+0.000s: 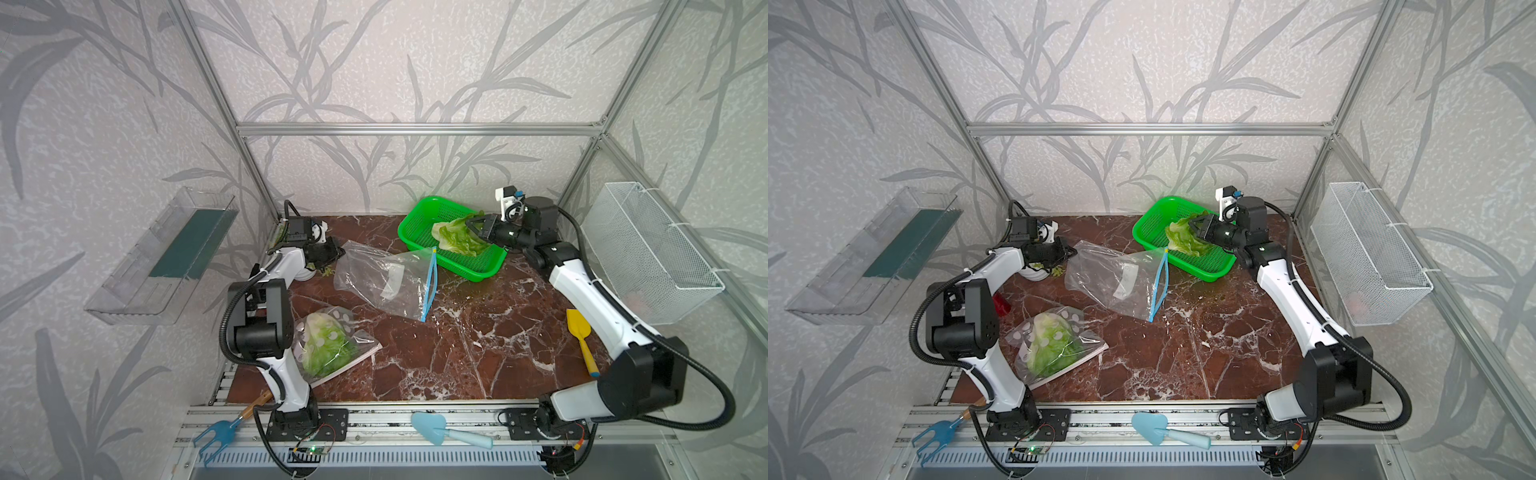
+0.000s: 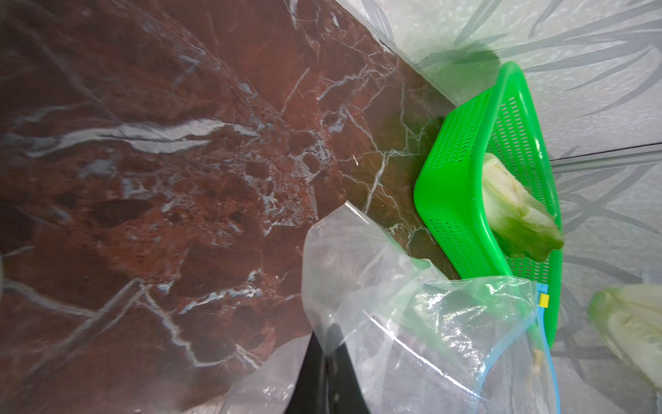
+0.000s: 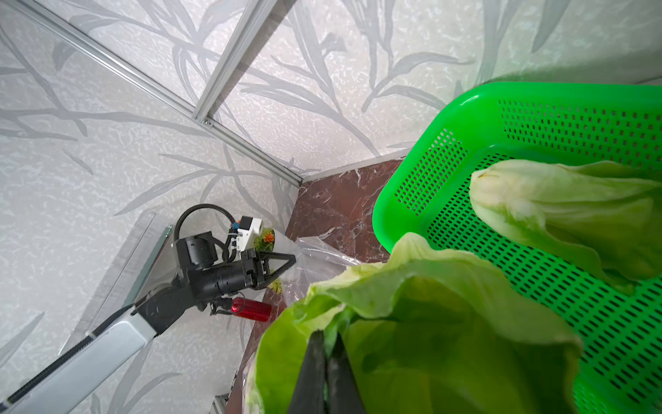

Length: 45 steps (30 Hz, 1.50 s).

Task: Open the zip-top bag and take out the chinese cabbages
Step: Place the Chinese cabbage in the basket.

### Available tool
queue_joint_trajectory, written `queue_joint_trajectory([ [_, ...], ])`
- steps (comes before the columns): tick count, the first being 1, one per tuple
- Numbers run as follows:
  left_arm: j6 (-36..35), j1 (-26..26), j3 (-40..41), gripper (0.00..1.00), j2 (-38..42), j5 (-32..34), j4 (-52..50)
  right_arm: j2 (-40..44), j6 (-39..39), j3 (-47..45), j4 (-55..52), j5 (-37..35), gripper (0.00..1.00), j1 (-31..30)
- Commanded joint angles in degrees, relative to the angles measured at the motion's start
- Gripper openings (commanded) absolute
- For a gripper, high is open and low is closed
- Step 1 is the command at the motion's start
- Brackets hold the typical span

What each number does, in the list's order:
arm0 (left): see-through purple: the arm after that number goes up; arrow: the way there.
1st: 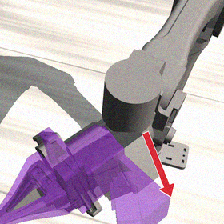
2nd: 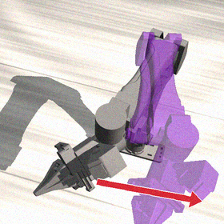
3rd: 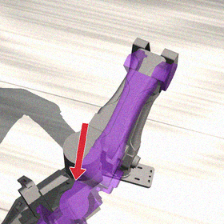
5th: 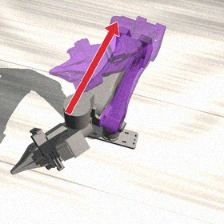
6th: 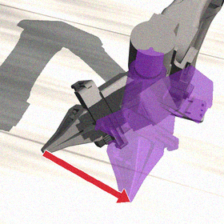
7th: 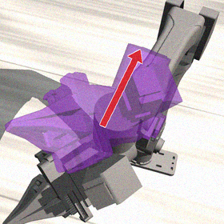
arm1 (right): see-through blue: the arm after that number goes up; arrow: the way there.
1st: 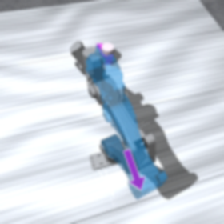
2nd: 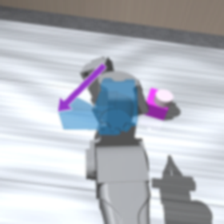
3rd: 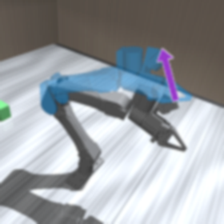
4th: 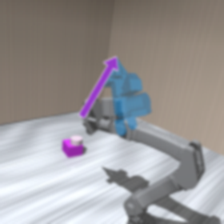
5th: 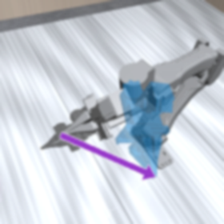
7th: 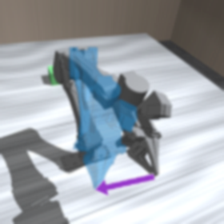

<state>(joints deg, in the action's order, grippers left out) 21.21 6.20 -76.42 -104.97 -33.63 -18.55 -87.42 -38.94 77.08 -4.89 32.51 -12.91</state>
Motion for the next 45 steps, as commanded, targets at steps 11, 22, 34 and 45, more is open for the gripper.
queue_joint_trajectory([
  [11,-4.7,-0.1,-2.4,0.06,-0.6,1.9,-4.4,-27.0,-5.8,16.8,15.3,3.6,0.0,-2.1],
  [22,-1.9,-2.3,-0.2,0.45,5.7,2.0,0.5,-29.4,-3.6,3.9,19.1,5.4,0.2,1.6],
  [34,-3.0,-7.2,11.0,0.86,25.4,13.1,0.3,-13.9,5.9,0.5,9.2,3.3,0.99,-0.1],
  [45,7.3,-11.7,31.2,0.93,60.3,38.3,-8.1,9.4,14.4,-15.0,-2.9,-14.7,0.98,-28.1],
])
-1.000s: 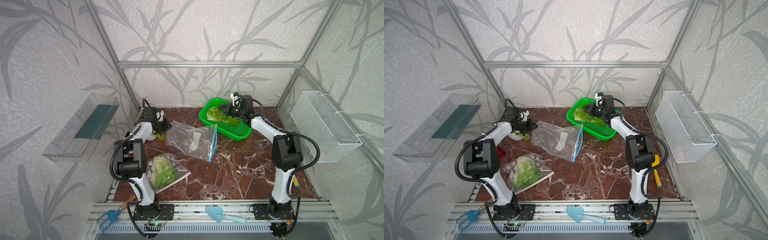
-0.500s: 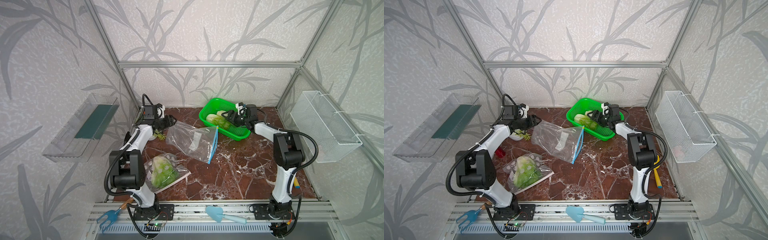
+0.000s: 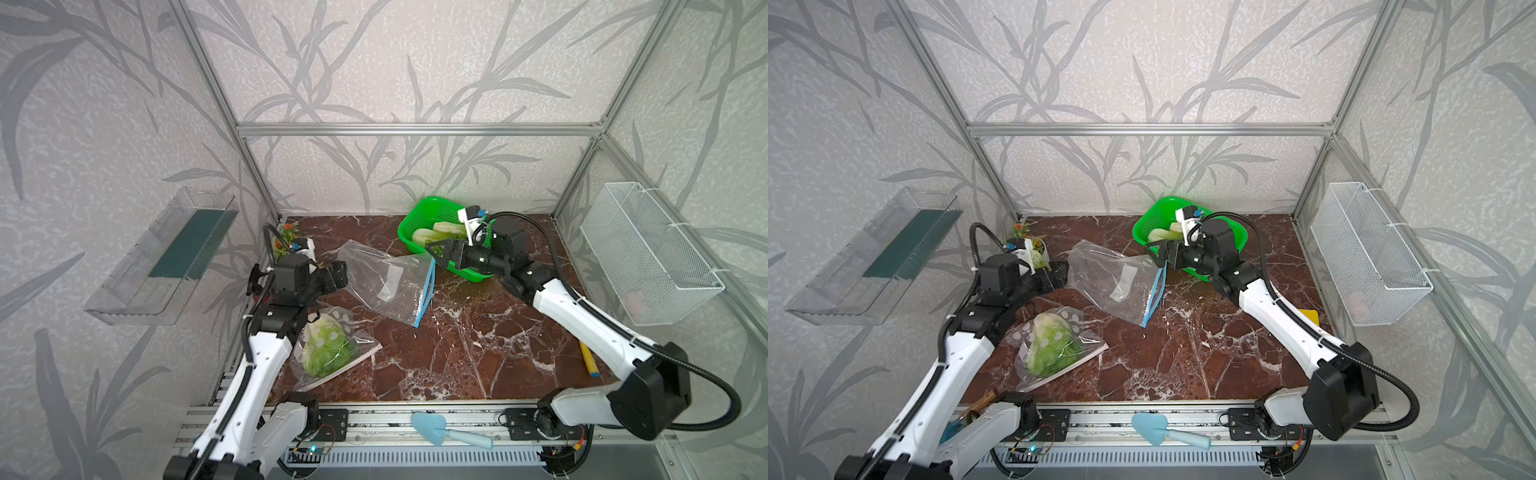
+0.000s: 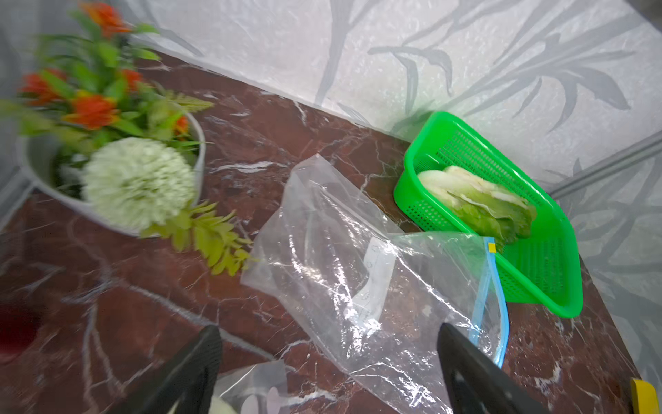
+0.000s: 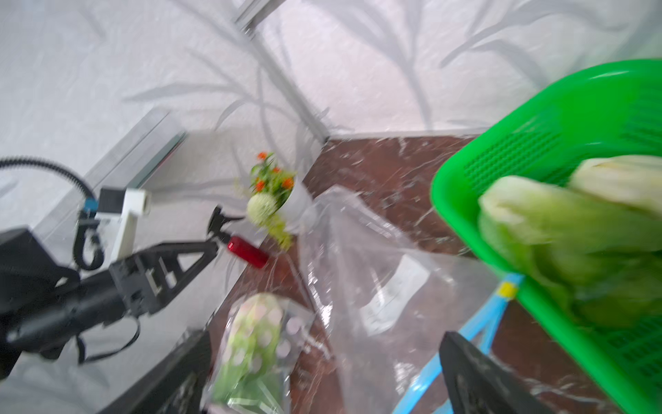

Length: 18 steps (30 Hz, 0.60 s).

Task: Open the zip-top bag and take out the chinese cabbages
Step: Place the Chinese cabbage in the basket, then pick up the zipper food storage bag at the center of the board.

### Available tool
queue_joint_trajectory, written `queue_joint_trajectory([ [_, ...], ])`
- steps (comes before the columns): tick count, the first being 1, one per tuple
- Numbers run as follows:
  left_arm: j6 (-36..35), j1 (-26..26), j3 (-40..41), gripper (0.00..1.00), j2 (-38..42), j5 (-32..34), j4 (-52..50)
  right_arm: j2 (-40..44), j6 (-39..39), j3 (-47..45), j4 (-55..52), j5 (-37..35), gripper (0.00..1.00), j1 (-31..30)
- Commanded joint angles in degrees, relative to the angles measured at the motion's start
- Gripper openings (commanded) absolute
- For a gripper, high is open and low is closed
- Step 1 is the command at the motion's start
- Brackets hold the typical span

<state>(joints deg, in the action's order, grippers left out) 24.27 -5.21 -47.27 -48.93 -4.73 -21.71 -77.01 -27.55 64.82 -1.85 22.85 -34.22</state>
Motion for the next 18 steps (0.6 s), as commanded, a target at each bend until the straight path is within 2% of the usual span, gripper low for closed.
queue_joint_trajectory([
  [1,5.2,-0.3,2.7,0.93,5.6,10.3,-6.3,-2.4,2.7,-2.8,-6.6,-3.4,0.96,-9.3],
  [6,10.8,-0.2,7.3,0.97,13.0,17.2,-11.2,-11.8,-2.1,-6.1,-1.1,-0.8,0.79,-20.4],
  [10,11.2,0.1,9.2,0.99,18.2,23.1,-15.2,-16.7,-2.8,-5.8,-0.5,-1.8,0.63,-23.3],
  [13,10.8,0.8,9.3,0.99,19.7,23.5,-16.6,-20.4,-4.2,-5.6,1.4,0.8,0.67,-23.4],
  [15,10.7,1.2,9.2,0.99,19.5,23.0,-16.5,-24.7,-4.3,-4.7,1.3,1.1,0.74,-23.4],
  [18,10.1,1.6,9.3,0.99,18.8,22.7,-16.1,-27.8,-4.3,-3.7,2.3,1.1,0.78,-23.4],
])
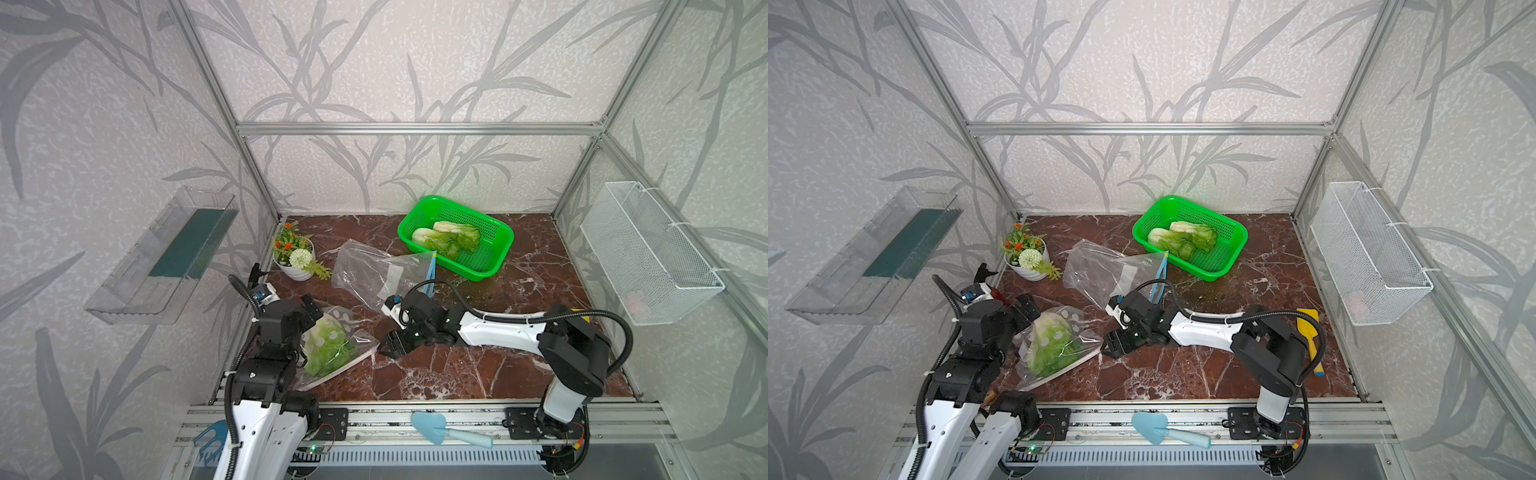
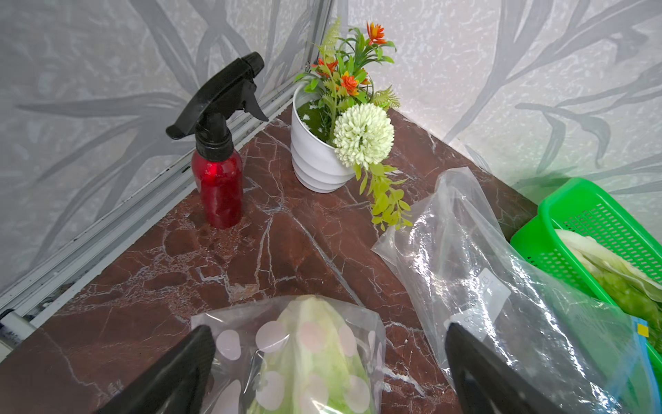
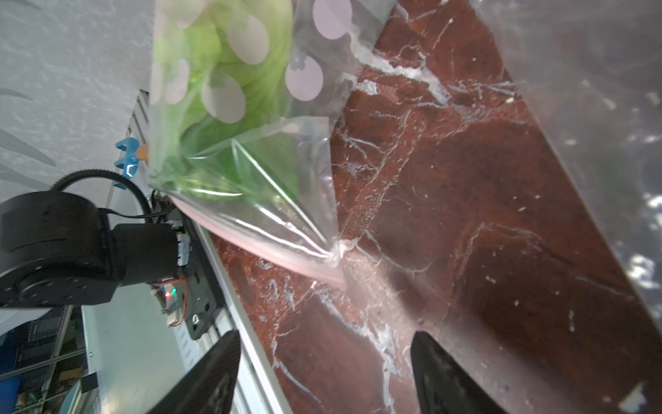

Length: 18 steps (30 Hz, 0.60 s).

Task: Open the zip-top bag and take out the chinese cabbages
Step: Pick up the zipper food storage bag at the center of the board.

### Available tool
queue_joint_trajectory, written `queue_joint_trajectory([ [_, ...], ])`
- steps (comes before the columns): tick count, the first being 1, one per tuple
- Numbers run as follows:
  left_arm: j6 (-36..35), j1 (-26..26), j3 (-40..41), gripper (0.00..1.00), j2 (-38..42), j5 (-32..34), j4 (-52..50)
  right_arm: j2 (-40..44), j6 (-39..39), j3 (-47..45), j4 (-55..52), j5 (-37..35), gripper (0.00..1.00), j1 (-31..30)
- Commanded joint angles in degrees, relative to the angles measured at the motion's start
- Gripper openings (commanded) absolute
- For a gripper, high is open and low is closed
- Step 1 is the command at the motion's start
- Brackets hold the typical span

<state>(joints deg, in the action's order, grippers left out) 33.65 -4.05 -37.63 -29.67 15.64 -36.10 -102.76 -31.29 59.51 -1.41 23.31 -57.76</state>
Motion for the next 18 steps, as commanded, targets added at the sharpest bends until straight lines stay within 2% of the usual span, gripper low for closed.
queue_joint_trajectory([
  [1,0.4,0.5,-0.4,0.99,-0.6,2.0,-1.7,-2.8,-0.7,1.8,2.6,0.8,0.78,0.1],
  [8,-1.5,0.8,-0.8,0.99,-1.6,0.0,-1.1,-10.6,-4.9,5.9,11.4,6.6,0.76,0.5],
  [18,-1.9,0.8,0.4,0.99,-1.5,-1.1,-0.4,-7.7,-9.1,2.8,16.2,9.2,0.75,1.1],
])
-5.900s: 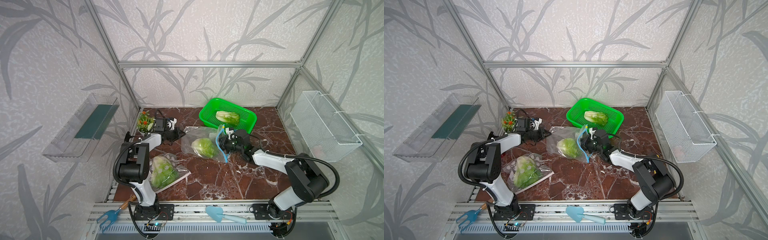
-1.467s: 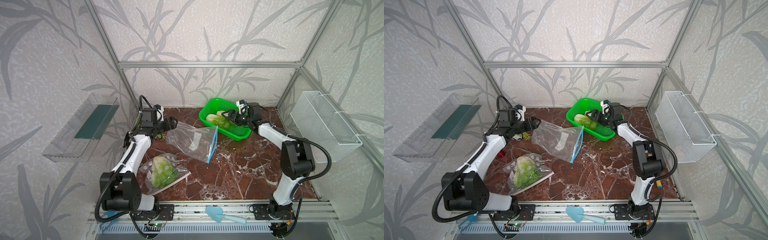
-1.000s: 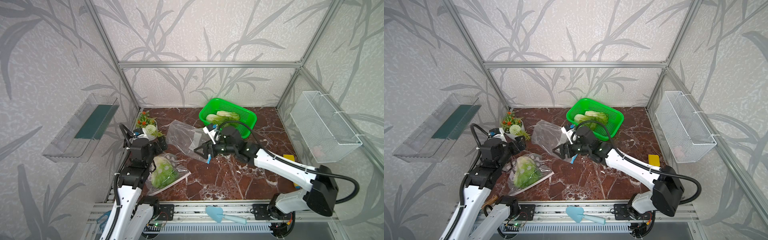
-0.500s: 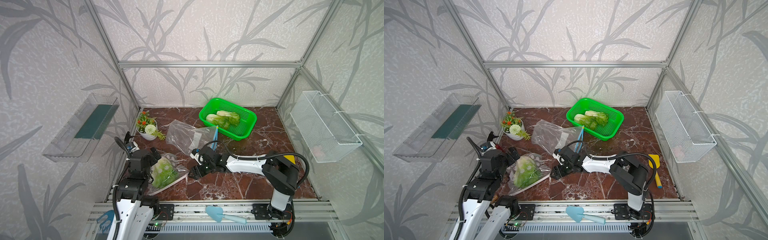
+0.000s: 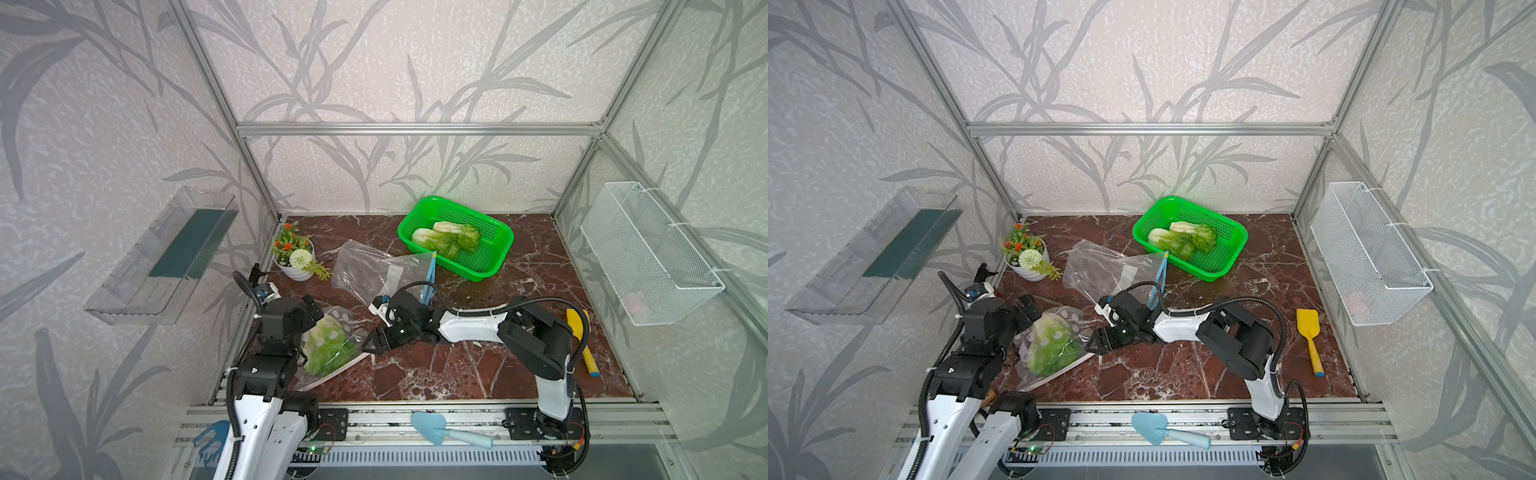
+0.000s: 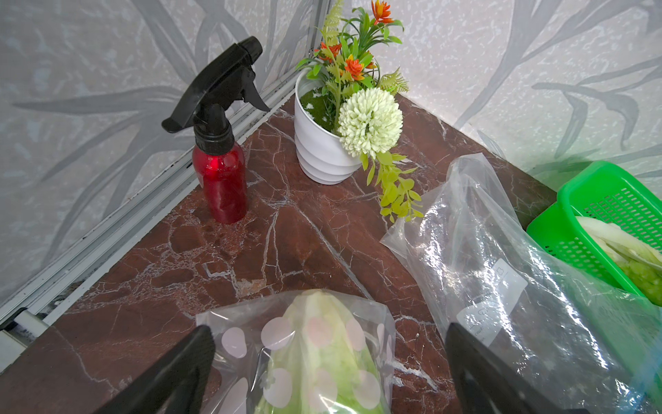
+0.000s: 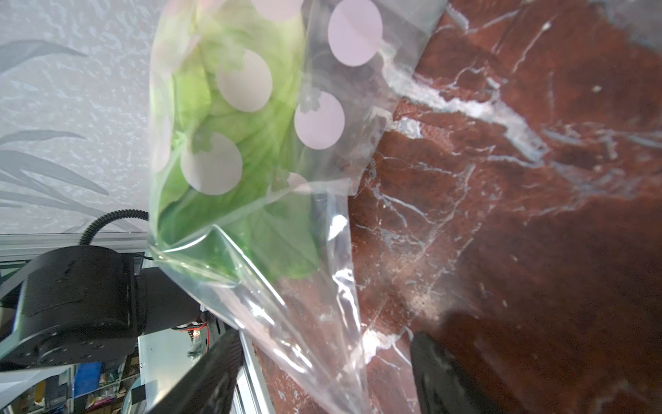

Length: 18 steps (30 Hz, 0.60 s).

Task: Open the zip-top bag and take out the chinese cabbages
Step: Pick up the zipper food storage bag at the center of the board.

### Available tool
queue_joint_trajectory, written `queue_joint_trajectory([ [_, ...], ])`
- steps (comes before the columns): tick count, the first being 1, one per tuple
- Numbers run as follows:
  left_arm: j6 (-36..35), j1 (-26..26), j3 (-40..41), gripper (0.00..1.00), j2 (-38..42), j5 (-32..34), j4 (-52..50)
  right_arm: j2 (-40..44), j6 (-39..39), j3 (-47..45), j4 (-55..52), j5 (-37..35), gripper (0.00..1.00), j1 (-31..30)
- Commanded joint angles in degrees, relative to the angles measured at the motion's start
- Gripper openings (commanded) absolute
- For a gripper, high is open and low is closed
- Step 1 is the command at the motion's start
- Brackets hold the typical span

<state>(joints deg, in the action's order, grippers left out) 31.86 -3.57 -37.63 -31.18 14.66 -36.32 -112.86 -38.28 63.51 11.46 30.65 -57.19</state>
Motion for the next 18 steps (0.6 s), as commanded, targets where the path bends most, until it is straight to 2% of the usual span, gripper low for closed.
queue_joint_trajectory([
  [1,-0.1,0.4,0.5,0.99,0.0,-0.1,-0.2,2.6,-2.6,-1.4,4.0,2.0,0.75,0.7],
  [4,-0.3,0.4,0.6,0.99,-0.2,0.1,0.1,1.4,-3.5,-0.2,4.3,3.0,0.69,0.9],
  [7,-0.7,0.5,0.2,0.99,-0.1,0.1,0.0,-1.0,-5.1,1.9,5.0,4.8,0.57,0.9],
  [15,-1.2,0.8,0.1,0.99,0.1,0.1,0.2,-2.7,-10.9,0.6,10.4,7.8,0.27,1.0],
  [17,-1.1,0.8,0.1,0.99,-0.2,0.0,0.2,-2.9,-11.5,1.1,9.9,8.3,0.28,1.0],
  [18,-1.1,0.8,0.0,0.99,-0.3,-0.1,0.2,-3.0,-10.6,1.7,7.9,8.2,0.39,1.0],
])
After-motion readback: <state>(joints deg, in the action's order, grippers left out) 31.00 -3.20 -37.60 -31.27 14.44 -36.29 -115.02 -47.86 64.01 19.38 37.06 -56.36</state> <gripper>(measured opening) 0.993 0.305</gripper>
